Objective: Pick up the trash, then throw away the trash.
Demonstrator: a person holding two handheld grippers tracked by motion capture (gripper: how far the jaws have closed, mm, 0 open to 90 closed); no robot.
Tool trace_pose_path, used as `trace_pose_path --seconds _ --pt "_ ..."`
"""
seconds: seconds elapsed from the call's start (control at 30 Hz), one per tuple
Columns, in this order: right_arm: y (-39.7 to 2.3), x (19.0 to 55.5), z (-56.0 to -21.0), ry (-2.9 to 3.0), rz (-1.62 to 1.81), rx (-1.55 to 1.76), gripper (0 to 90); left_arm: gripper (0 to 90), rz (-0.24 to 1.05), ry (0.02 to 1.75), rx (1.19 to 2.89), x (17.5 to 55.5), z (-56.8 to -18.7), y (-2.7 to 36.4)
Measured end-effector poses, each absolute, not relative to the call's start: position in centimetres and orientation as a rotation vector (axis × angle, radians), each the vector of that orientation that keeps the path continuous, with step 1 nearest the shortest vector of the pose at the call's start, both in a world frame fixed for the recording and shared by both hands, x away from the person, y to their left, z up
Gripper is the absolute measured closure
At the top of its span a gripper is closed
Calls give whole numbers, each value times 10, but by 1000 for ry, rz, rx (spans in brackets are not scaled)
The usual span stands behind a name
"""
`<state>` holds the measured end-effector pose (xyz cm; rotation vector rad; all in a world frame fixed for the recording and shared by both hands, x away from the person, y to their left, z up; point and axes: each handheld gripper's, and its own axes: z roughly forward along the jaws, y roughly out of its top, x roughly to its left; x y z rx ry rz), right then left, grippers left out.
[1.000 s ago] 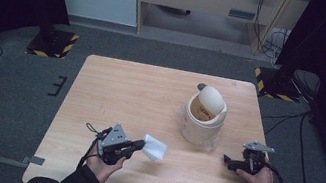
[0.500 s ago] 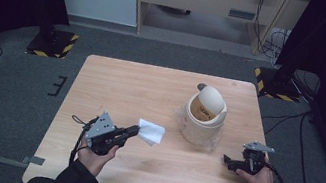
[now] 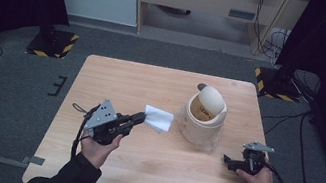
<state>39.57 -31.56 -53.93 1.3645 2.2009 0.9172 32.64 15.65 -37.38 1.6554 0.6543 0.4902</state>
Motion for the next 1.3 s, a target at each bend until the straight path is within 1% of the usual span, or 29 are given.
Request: trace_pose_path --seconds 0.27,0.43,1.07,1.3 --pt "-316 396 -539 2201 917 1364 7 883 494 623 1611 334 -357 147" --pt "-316 396 -539 2201 917 1364 7 883 490 617 1605 338 -353 142" --pt "-315 396 -539 2203 917 1361 7 884 483 579 1597 361 -341 111" --pt "-315 396 -539 2202 917 1361 7 883 483 595 1607 371 -346 105"
